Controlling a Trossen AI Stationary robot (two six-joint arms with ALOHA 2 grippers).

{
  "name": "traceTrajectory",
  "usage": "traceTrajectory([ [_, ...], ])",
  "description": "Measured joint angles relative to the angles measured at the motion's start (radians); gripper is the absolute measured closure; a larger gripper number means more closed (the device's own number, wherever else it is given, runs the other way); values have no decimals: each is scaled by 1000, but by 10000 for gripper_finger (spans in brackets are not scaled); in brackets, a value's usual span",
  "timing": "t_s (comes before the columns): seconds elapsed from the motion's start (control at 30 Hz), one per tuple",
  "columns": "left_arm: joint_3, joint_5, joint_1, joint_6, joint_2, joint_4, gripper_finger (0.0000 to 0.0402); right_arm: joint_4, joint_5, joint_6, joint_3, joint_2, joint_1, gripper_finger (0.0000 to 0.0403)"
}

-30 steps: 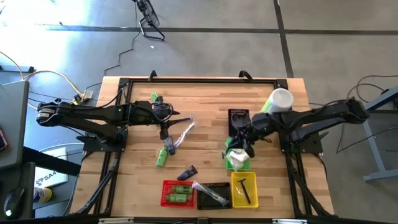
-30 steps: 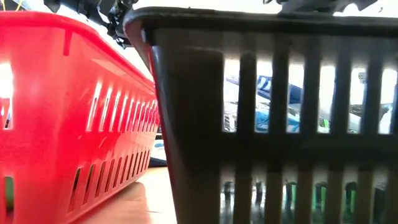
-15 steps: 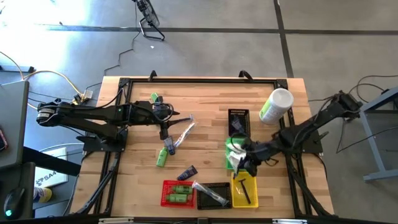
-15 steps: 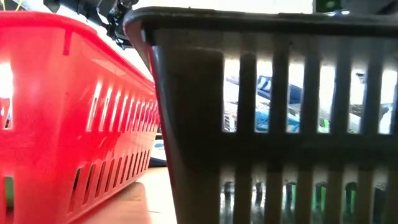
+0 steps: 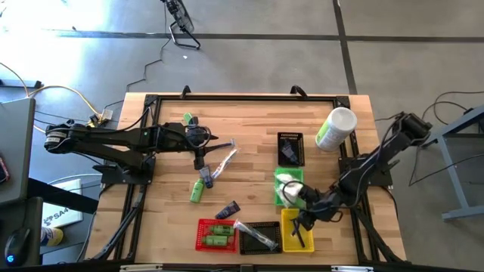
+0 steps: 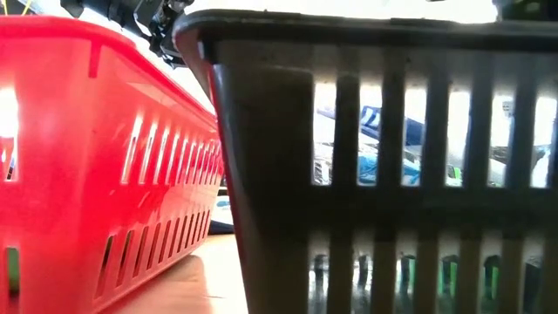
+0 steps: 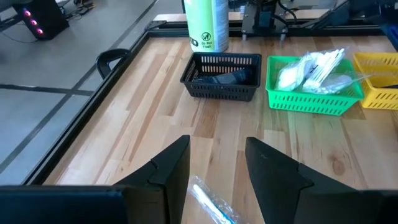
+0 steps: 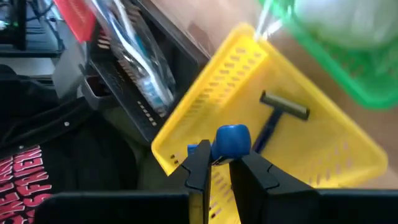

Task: Pick & Place Travel size toiletries
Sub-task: Put the bottom blue razor into the yellow bin, then put the top blue shaving cream into the top black bin

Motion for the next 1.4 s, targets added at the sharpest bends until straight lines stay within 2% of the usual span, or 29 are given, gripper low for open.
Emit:
traceTrajectory([
  [0.33,0,0,0,0,0,1,252,7,-25,56,0,30,26,346],
  [0.67,0,0,0,0,0,2,252,7,-26,48,0,30,25,299],
  [0.8,0,0,0,0,0,1,252,7,-73,23,0,30,25,291],
  [0.97,0,2,0,-8,0,2,252,18,-130,-11,0,27,25,304],
  [1.13,0,2,0,-8,0,2,252,32,-137,-75,0,-4,10,326],
  [1.4,0,2,0,-8,0,2,252,38,-70,-347,0,-79,-85,360],
])
